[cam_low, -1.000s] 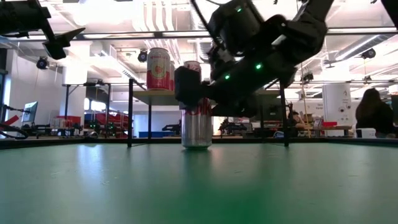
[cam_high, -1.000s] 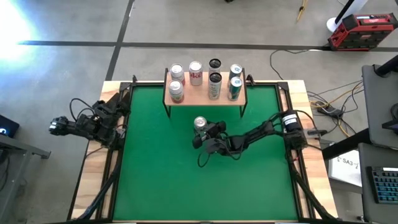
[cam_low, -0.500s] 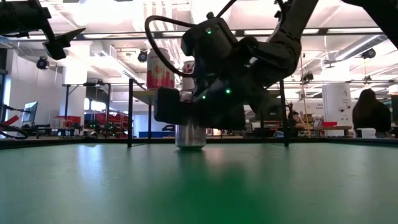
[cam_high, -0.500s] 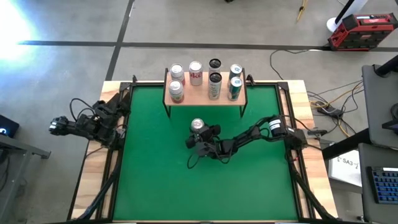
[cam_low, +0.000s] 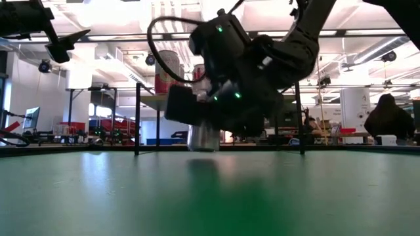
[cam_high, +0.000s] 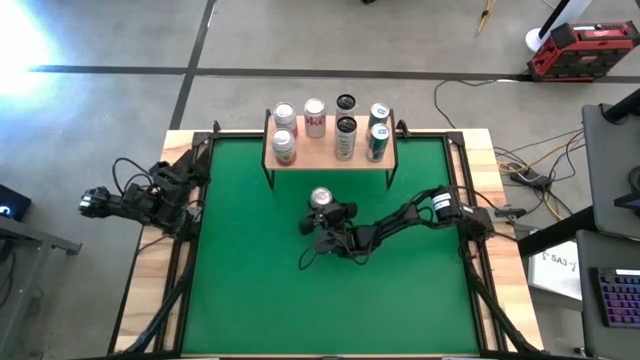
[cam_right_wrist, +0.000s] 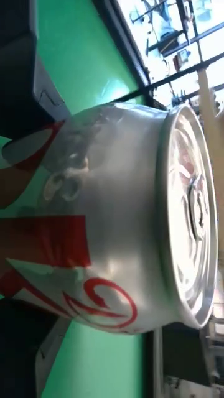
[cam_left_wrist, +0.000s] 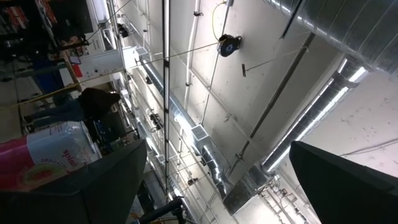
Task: Place canned beverage on shelf
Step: Put the red-silver soda can on the shelf aligned with the other red-silver soda can
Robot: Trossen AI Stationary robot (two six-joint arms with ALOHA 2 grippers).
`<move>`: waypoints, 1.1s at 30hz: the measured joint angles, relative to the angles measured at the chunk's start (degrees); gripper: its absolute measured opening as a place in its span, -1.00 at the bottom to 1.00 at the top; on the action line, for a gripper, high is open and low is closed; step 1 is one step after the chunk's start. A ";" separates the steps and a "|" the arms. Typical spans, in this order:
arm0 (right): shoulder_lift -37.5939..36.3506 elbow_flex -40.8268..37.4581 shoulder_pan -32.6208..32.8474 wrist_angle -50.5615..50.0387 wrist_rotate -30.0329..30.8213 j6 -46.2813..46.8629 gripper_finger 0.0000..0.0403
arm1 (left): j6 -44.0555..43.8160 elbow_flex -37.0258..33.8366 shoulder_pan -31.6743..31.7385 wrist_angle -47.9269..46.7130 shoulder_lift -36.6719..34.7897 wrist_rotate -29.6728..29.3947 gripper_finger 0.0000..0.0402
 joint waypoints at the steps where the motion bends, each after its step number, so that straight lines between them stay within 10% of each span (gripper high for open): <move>1: -0.07 0.84 0.03 0.01 0.37 -1.29 0.46 | 0.00 0.00 0.01 -0.02 0.00 0.00 0.89; 23: -14.80 13.47 -2.05 -20.91 0.66 -11.14 0.48 | 0.00 0.00 0.01 -0.50 0.00 0.02 0.89; 33: -16.76 13.63 -8.68 -22.12 -11.01 -11.07 0.48 | 0.00 0.00 0.01 -0.63 0.00 0.00 0.89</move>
